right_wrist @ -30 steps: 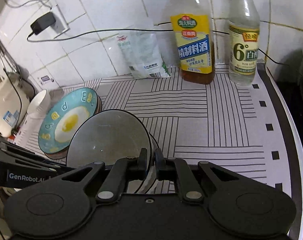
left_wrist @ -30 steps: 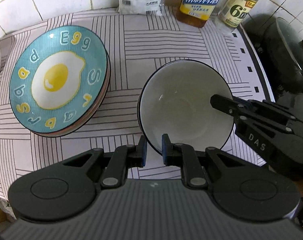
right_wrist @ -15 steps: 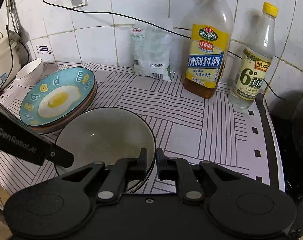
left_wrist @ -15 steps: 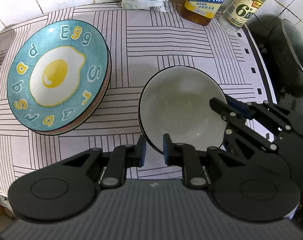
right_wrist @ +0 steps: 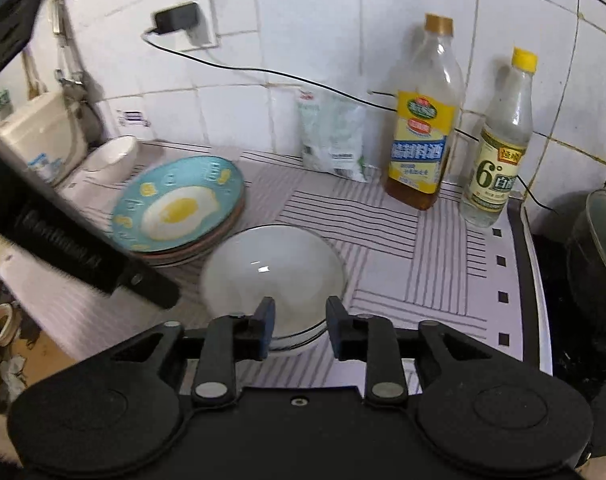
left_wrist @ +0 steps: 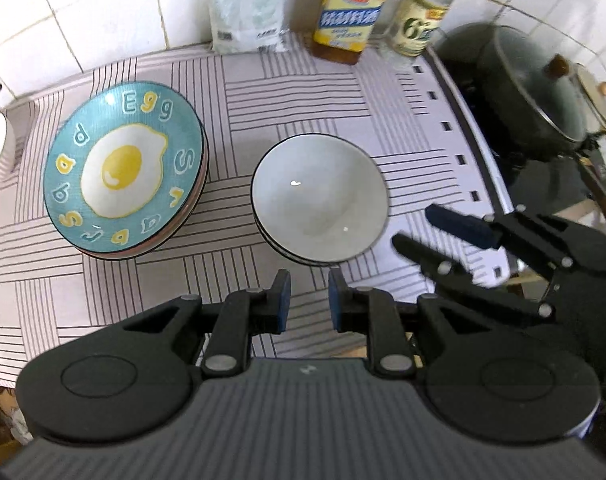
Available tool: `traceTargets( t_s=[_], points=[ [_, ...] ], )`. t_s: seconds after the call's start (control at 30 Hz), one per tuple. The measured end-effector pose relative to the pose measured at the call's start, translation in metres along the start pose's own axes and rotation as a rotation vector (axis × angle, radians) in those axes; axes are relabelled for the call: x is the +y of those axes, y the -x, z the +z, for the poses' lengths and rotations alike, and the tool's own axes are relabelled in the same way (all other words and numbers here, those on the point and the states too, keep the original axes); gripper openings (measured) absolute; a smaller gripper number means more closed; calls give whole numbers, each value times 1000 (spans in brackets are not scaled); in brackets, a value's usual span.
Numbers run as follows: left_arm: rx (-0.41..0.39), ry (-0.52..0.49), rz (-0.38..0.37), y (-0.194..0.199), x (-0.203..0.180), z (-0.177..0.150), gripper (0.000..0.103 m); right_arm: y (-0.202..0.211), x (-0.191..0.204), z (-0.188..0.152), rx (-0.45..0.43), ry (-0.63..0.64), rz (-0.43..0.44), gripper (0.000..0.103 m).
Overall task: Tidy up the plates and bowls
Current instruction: 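Open both grippers and close them on the bowl by the rice cooker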
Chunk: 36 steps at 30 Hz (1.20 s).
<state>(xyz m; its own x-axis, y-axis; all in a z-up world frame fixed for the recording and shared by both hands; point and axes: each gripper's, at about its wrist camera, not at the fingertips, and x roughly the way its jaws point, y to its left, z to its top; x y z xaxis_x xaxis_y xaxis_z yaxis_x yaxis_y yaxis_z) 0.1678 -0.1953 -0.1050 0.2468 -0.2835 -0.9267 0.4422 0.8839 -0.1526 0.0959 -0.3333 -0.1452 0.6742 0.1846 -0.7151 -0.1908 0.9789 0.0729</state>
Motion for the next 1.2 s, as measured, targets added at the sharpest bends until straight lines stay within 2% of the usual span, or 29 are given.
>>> traceTargets(
  t_s=[0.23, 0.37, 0.5, 0.53, 0.6, 0.77, 0.93, 1.03, 1.07, 1.13, 1.2],
  points=[
    [-41, -59, -21, 40, 3, -18, 24, 34, 34, -2, -16, 39, 28, 61],
    [-56, -85, -35, 59, 16, -29, 27, 40, 48, 2, -7, 30, 8, 70],
    [-77, -114, -43, 81, 40, -42, 37, 49, 71, 10, 8, 12, -20, 79],
    [-86, -121, -41, 88, 47, -45, 41, 51, 76, 13, 10, 7, -24, 88],
    [-107, -124, -30, 101, 69, -51, 44, 56, 89, 19, -2, -3, -21, 94],
    [-174, -83, -5, 130, 139, -64, 52, 59, 129, 41, -59, -29, 23, 94],
    [-253, -15, 30, 149, 221, -69, 58, 40, 182, 61, -142, 12, 65, 94],
    [-283, 32, 49, 152, 269, -67, 63, 9, 223, 75, -216, 60, 93, 95],
    [-293, 53, 56, 150, 286, -64, 63, 9, 223, 75, -216, 60, 93, 95],
    [-310, 87, 83, 142, 315, -56, 70, -13, 241, 83, -235, 92, 102, 95],
    [-312, 116, 121, 133, 343, -46, 71, -37, 262, 92, -233, 132, 108, 95]
  ],
)
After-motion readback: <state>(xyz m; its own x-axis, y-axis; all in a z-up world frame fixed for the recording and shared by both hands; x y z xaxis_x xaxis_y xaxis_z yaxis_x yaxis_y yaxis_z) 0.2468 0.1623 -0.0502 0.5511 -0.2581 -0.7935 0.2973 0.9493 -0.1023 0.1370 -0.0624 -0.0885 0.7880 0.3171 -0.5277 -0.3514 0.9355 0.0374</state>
